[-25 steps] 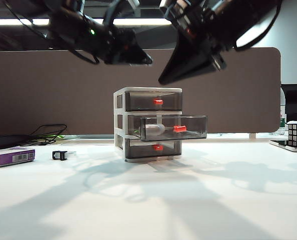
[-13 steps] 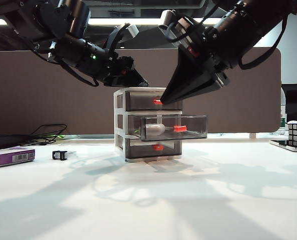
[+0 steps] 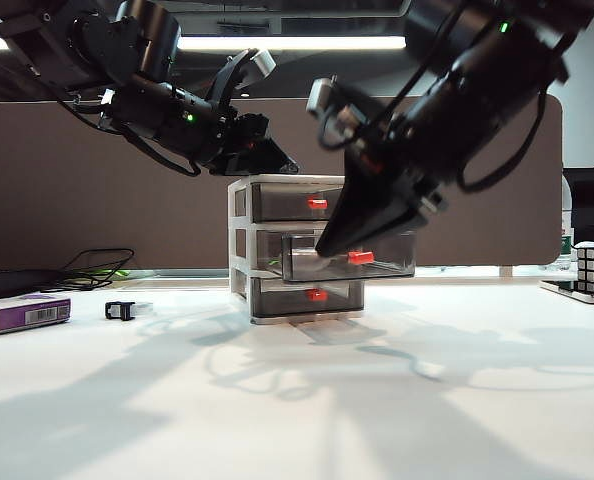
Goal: Open the second layer of the drawer on the table, pick up the earphone case on the table and put it in, and finally close the drawer.
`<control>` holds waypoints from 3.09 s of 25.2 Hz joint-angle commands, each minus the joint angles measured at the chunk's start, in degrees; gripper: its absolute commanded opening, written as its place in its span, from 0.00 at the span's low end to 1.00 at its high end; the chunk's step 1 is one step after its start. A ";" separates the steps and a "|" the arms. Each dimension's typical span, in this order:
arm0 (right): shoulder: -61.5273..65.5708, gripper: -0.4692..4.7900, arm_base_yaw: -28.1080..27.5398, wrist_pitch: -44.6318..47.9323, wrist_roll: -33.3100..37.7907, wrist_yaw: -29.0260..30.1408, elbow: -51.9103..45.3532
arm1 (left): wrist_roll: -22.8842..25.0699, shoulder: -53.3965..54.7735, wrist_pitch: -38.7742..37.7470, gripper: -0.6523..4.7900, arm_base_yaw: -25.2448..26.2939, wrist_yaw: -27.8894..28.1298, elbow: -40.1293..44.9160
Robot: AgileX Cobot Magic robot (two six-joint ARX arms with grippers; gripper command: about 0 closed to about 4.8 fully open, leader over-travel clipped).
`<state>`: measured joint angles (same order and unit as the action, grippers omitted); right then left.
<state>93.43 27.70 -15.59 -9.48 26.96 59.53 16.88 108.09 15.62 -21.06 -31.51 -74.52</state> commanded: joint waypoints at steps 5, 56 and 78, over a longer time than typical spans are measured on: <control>3.15 0.08 0.02 13.07 3.96 -0.77 0.37 | -0.87 0.55 -1.84 0.38 -0.07 -0.76 0.20; 16.76 0.08 -0.92 20.92 7.82 -4.39 11.96 | -1.92 2.56 -1.70 0.38 -0.22 -3.43 0.22; -7.30 0.08 1.99 12.20 3.26 -11.13 2.05 | 8.17 -17.94 -31.76 0.11 3.32 2.47 1.68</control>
<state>87.46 29.71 -3.73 -6.44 17.93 62.52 24.47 92.09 -14.06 -17.85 -30.96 -73.45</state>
